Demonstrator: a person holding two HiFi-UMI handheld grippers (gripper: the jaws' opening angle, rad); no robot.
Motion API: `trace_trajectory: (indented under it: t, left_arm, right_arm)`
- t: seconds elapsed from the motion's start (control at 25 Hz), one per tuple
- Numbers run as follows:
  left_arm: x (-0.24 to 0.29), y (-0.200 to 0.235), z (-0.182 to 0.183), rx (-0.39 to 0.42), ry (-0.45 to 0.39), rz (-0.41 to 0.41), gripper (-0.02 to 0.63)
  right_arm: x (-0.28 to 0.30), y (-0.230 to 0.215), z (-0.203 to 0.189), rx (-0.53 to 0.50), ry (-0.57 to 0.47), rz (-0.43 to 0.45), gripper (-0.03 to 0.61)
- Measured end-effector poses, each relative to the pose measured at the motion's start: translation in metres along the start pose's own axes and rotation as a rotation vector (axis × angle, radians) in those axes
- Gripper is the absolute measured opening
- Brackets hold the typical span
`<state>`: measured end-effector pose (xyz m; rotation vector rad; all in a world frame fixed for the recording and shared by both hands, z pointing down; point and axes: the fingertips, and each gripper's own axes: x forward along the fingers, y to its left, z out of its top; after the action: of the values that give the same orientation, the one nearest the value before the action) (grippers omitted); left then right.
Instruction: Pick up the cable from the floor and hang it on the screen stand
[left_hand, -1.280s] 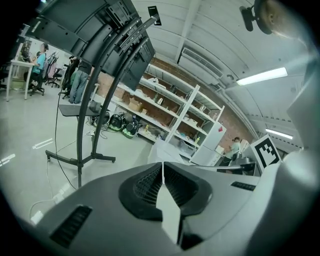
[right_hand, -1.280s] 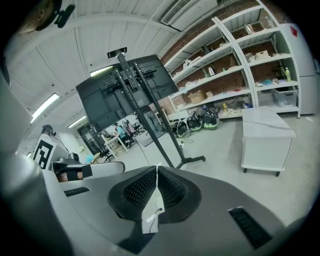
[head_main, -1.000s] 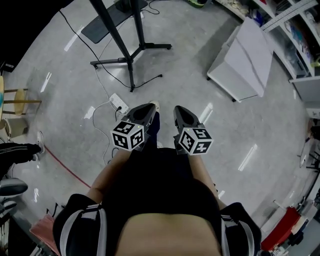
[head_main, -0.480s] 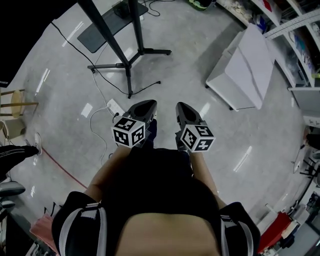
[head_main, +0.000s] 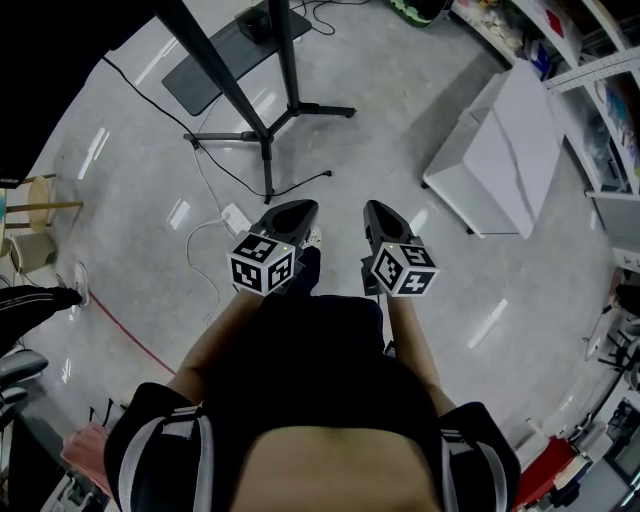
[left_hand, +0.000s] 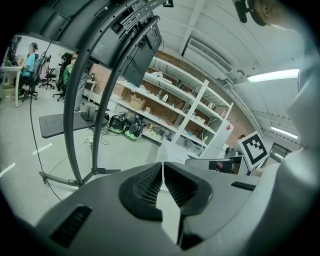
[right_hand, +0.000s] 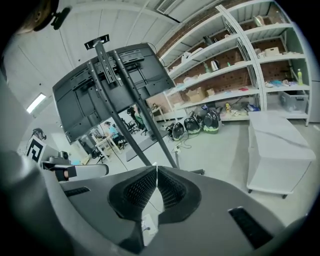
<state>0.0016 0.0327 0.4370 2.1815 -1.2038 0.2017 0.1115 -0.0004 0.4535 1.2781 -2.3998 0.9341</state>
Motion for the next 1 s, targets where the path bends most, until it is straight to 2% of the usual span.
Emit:
trace_trajectory:
  t: [0.32, 0.56, 0.68, 1.0]
  left_arm:
    - [0.016, 0.037, 0.013, 0.001, 0.006, 0.007, 0.018]
    - [0.033, 0.039, 0.023, 0.022, -0.007, -0.005, 0.018]
    - [0.040, 0.042, 0.024, 0.033, -0.004, -0.003, 0.018]
    - [0.064, 0.049, 0.025, -0.001, 0.017, 0.008, 0.018]
  right_arm:
    - [0.037, -0.006, 0.021, 0.006, -0.007, 0.006, 0.025]
    - [0.038, -0.008, 0.027, 0.012, -0.007, 0.031, 0.025]
    - [0.041, -0.010, 0.024, 0.006, 0.020, 0.049, 0.025]
    - [0.064, -0.025, 0.025, -0.065, 0.117, 0.096, 0.025]
